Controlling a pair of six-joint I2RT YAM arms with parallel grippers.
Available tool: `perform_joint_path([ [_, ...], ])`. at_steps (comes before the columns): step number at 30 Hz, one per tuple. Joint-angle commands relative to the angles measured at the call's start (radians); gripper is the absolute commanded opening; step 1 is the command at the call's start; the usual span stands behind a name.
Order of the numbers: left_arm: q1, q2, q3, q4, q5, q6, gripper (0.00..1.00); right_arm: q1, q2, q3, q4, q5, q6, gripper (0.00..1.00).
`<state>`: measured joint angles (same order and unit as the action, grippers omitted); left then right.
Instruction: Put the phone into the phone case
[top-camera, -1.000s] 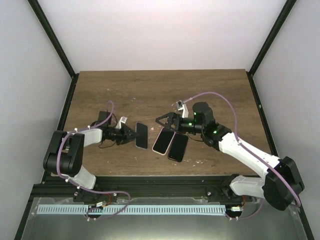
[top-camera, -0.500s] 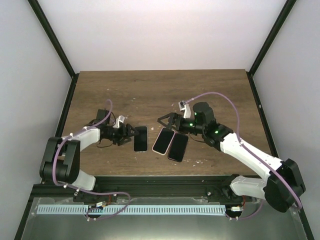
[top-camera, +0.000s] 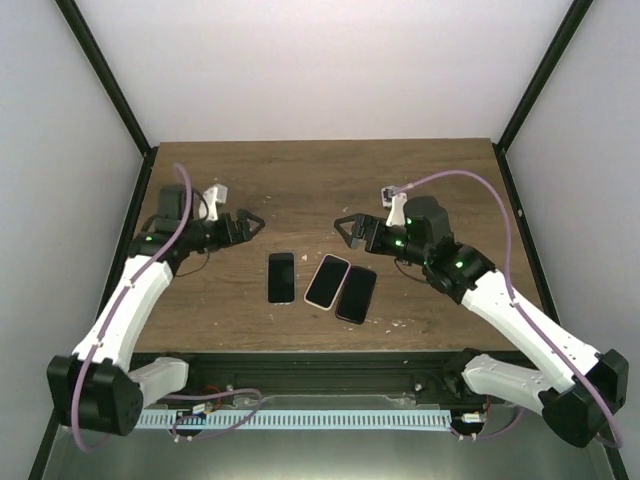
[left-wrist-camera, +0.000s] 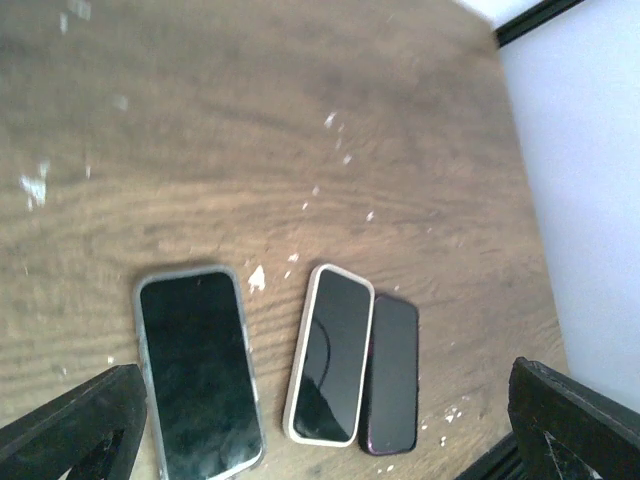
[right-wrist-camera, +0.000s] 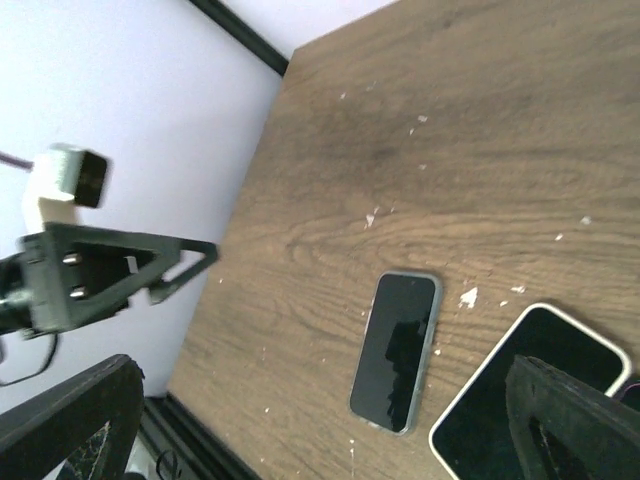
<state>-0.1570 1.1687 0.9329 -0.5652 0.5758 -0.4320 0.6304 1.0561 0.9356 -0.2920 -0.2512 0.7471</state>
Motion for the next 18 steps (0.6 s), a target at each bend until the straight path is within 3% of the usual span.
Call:
perform_joint_path([
  [1, -0.001, -0.112, 0.112, -0.123, -0.069, 0.091, 1.0, -0.008, -0.059, 0.094, -0.125, 0.135, -0.073, 1.0],
  [9, -0.003, -0.311, 0.195, -0.054, 0.042, 0.053, 1.0, -0.008, -0.123, 0.199, -0.241, 0.271, -0.137, 1.0],
  [18, -0.003, -0.446, 0.13, 0.064, 0.091, -0.007, 1.0, -0.008, -0.181, 0.205, -0.274, 0.268, -0.102, 1.0],
])
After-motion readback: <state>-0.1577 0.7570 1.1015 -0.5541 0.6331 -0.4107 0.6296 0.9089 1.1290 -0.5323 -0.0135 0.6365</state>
